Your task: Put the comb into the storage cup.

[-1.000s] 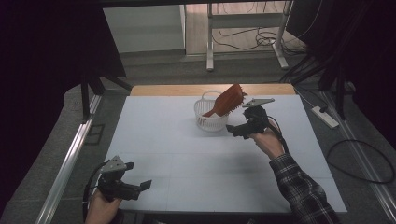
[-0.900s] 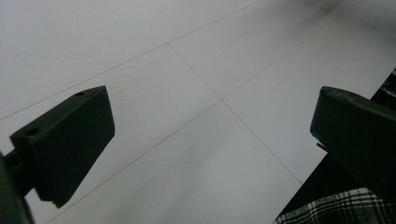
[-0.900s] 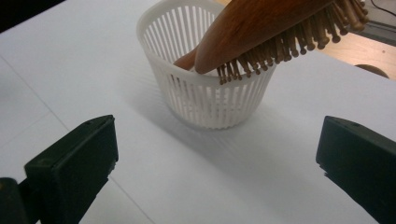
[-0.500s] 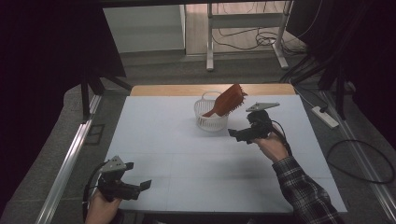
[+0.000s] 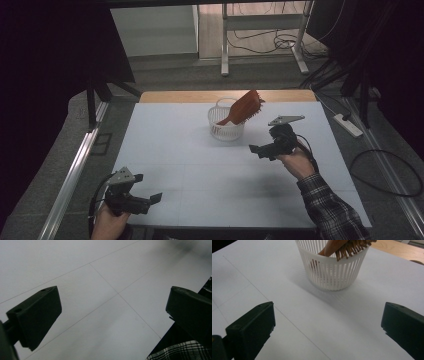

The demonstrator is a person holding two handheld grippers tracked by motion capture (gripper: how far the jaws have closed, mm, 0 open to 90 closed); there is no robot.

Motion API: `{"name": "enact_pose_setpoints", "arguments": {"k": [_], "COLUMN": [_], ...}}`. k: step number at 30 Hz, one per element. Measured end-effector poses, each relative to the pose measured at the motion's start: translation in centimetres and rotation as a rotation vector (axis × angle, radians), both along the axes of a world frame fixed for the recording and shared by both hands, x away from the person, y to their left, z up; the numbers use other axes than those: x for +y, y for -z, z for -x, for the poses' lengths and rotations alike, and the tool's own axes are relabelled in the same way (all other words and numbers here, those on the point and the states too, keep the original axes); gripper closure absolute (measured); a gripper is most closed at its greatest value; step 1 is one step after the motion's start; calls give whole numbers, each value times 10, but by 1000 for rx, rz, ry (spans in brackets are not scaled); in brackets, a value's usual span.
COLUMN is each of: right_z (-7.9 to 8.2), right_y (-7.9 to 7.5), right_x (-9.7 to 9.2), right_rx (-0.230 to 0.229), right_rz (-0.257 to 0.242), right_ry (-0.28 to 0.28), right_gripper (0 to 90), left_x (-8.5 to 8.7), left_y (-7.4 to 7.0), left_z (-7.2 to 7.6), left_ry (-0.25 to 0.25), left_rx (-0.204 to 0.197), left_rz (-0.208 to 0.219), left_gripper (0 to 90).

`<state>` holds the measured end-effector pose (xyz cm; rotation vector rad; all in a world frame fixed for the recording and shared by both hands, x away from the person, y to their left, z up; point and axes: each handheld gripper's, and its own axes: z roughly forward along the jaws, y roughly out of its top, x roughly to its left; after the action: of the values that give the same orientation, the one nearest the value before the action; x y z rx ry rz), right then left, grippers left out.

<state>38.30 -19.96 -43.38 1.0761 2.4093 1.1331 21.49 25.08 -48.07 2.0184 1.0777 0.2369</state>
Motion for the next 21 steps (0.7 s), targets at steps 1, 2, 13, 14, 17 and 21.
{"name": "enact_pose_setpoints", "arguments": {"k": [1,2,13,14,17,21], "right_z": [1,2,14,15,18,22], "right_y": [0,0,1,2,2,3], "right_x": [-1,-2,-8,-9,-11,-16], "right_rx": [1,-1,2,2,2,0], "right_rz": [1,-1,14,16,20,16], "right_ry": [4,6,-2,-7,-7,-6], "right_gripper": [0,0,0,0,0,0], "left_x": [0,0,0,0,0,1], "left_y": [0,0,0,0,0,0], "left_z": [0,0,0,0,1,1], "left_ry": [0,0,-2,-2,-3,-6], "left_rx": [0,-1,-2,-2,-3,-5], "left_rz": [0,0,3,3,4,6], "left_gripper": [1,1,0,0,0,0]}}
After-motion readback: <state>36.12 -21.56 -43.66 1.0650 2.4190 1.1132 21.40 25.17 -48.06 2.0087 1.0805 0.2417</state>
